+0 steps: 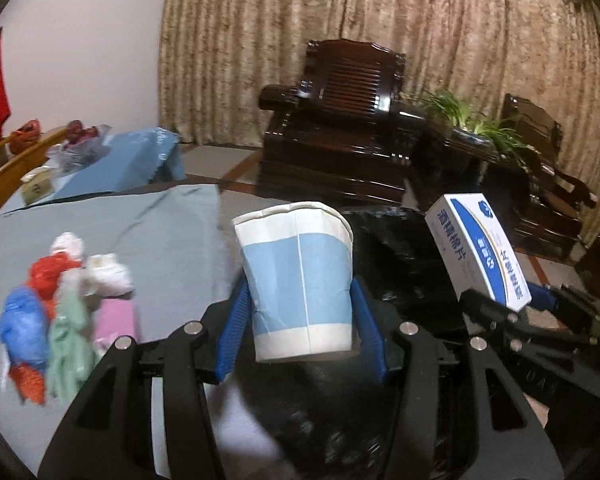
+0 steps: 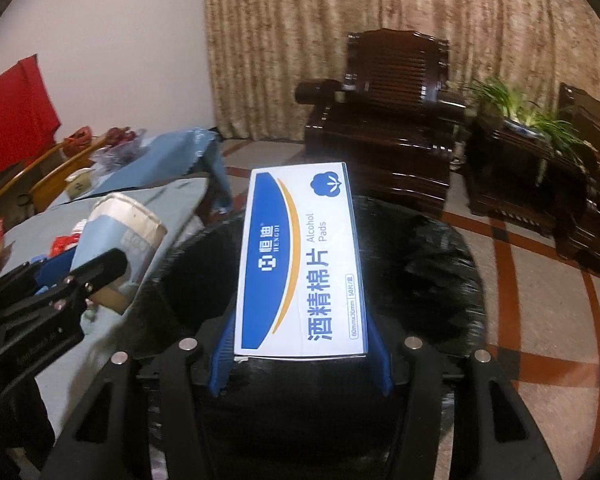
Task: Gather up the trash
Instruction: 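Carry cup and box over the bin and open both grippers to drop them, then grasp the pink pouch with the right gripper while the left grasps the blue bag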
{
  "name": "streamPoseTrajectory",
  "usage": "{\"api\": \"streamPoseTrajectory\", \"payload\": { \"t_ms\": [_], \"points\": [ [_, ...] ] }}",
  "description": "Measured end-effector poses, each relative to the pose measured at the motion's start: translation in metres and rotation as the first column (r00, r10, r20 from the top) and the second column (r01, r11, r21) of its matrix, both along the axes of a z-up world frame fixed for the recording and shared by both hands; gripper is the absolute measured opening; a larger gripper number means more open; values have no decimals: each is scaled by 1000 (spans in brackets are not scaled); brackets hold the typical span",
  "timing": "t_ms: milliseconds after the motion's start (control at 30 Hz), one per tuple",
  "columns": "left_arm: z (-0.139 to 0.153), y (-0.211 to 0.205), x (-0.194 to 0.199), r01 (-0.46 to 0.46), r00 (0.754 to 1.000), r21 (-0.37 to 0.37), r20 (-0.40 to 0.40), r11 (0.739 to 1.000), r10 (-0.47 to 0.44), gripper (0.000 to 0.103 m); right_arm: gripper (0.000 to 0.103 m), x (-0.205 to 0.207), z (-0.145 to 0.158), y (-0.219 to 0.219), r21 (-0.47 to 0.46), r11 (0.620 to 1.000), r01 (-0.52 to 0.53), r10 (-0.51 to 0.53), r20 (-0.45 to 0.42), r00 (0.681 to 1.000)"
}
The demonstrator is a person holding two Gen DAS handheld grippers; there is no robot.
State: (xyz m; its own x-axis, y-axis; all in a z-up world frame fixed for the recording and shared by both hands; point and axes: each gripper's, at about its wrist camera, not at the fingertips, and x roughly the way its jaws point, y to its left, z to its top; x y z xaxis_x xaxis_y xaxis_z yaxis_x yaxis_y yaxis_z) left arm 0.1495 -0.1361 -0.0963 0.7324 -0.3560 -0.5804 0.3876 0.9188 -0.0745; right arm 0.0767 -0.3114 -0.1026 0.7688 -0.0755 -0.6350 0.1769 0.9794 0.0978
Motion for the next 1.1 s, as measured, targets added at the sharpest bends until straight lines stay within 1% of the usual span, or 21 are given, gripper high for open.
{"api": "streamPoseTrajectory", "payload": {
  "t_ms": [33, 67, 100, 133, 167, 233, 300, 333, 400, 467, 600, 700, 800, 900, 1000, 1100],
  "points": [
    [-1, -4, 3, 10, 1000, -6, -4, 1000, -10, 53, 55, -1, -2, -5, -1, 1000, 14, -14, -3, 1000],
    [-2, -9, 5, 22, 1000, -13, -8, 1000, -22, 59, 55, 0, -3, -8, -3, 1000, 23, -23, -5, 1000],
    [-3, -13, 7, 30, 1000, -18, -9, 999, -30, 62, 55, -2, -4, -10, -9, 999, 31, -31, -7, 1000],
    [-3, -13, 7, 35, 999, -23, -9, 999, -36, 65, 58, -2, -5, -13, -14, 999, 41, -41, -10, 999],
    [-3, -14, 7, 40, 999, -26, -10, 999, -41, 72, 66, -2, -5, -15, -18, 999, 48, -48, -10, 999],
    [-3, -11, 6, 38, 999, -33, -4, 999, -39, 78, 74, -5, -5, -17, -25, 998, 63, -64, -3, 998],
    [-2, -5, 4, 26, 1000, -30, 4, 999, -26, 81, 81, -5, -6, -15, -27, 997, 67, -67, 1, 998],
    [-1, 0, 3, 19, 1000, -25, 6, 999, -19, 84, 87, -5, -5, -14, -26, 997, 68, -68, 4, 998],
    [1, 16, -2, -10, 1000, -12, 19, 1000, 10, 88, 91, -5, -3, -9, -23, 998, 60, -60, 18, 998],
    [3, 31, -4, -43, 999, 0, 27, 999, 43, 90, 97, -4, -1, -4, -21, 999, 48, -47, 30, 998],
    [8, 69, -11, -124, 992, 22, 41, 992, 123, 92, 97, 1, 4, 17, -11, 1000, 1, 0, 41, 999],
    [12, 102, -17, -193, 980, 40, 50, 980, 191, 93, 97, 8, 7, 38, -3, 999, -46, 46, 49, 998],
    [15, 134, -23, -264, 964, 59, 61, 963, 261, 93, 97, 17, 9, 61, 4, 995, -100, 99, 55, 994],
    [18, 167, -28, -338, 940, 80, 79, 938, 332, 93, 97, 27, 11, 89, 12, 987, -158, 157, 61, 986],
    [19, 193, -33, -393, 918, 104, 100, 914, 383, 93, 97, 35, 12, 120, 11, 975, -221, 220, 66, 973],
    [16, 226, -34, -456, 889, 116, 95, 882, 447, 93, 97, 42, 10, 148, 8, 961, -278, 277, 71, 958]
  ]
}}
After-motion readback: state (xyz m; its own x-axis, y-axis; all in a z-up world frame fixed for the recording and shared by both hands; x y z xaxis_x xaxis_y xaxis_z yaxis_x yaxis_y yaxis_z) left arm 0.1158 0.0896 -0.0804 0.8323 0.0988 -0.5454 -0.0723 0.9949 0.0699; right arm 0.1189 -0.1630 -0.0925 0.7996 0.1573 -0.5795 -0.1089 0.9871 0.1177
